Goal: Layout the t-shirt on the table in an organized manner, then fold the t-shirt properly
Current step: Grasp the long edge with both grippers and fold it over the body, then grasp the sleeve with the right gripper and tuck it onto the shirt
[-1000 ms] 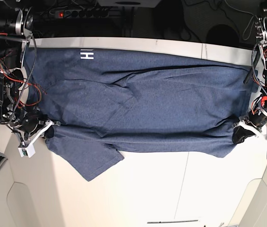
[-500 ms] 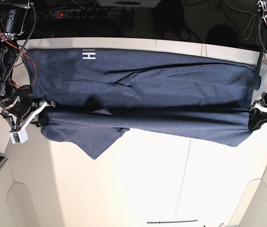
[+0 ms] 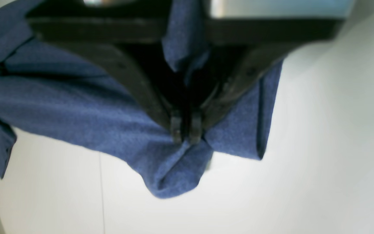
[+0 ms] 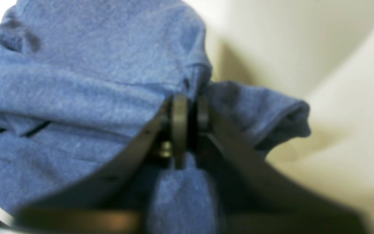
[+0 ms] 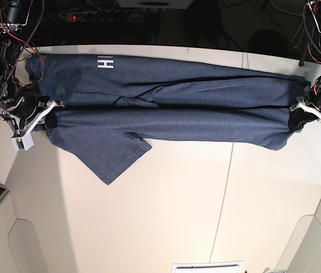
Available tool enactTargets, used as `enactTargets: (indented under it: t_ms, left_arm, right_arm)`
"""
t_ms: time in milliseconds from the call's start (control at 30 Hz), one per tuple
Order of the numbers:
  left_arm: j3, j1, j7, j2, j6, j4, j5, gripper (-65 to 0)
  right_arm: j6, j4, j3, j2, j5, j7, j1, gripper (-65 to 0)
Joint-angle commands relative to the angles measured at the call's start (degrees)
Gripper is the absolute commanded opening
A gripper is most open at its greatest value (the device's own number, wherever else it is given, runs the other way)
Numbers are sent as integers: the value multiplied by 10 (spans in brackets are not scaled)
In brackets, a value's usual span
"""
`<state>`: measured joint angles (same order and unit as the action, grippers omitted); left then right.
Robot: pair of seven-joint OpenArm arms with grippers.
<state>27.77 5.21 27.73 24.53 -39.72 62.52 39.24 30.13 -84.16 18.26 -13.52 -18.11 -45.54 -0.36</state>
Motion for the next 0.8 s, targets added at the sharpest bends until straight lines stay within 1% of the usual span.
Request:
enactTargets:
  t_ms: [0, 33, 67, 100, 300, 400, 467, 533, 633, 767]
  left_arm:
    - [4, -4, -2, 10, -3, 9, 10, -515]
    - [4, -4, 0, 10, -3, 9, 10, -440]
    - [4, -4, 0, 11, -3, 9, 10, -388]
    - [4, -4, 0, 11, -3, 9, 10, -368]
    - [4, -4, 0, 10, -3, 10, 45, -368]
    - [4, -4, 0, 10, -3, 16, 47, -368]
    - [4, -5, 0, 10, -3, 19, 47, -368]
    - [4, -5, 0, 10, -3, 20, 47, -368]
    - [4, -5, 0, 10, -3, 20, 47, -368]
    - [4, -5, 0, 10, -3, 20, 47, -368]
  right_arm:
    - [-3, -10, 5, -9, -3, 7, 7, -469]
    - [-3, -10, 5, -9, -3, 7, 7, -383]
    - [-3, -10, 5, -9, -3, 9, 8, -336]
    - [-3, -10, 5, -9, -4, 9, 10, -332]
    - [-3, -54, 5, -9, -10, 10, 45, -334]
    - [-3, -82, 4, -7, -57, 9, 74, -334]
    - [-3, -83, 4, 0, -76, 9, 102, -334]
    - [-3, -75, 3, 13, -61, 10, 126, -334]
    - [-3, -14, 2, 36, -31, 37, 167, -333]
    - [-3, 137, -11, 50, -11, 64, 228, -333]
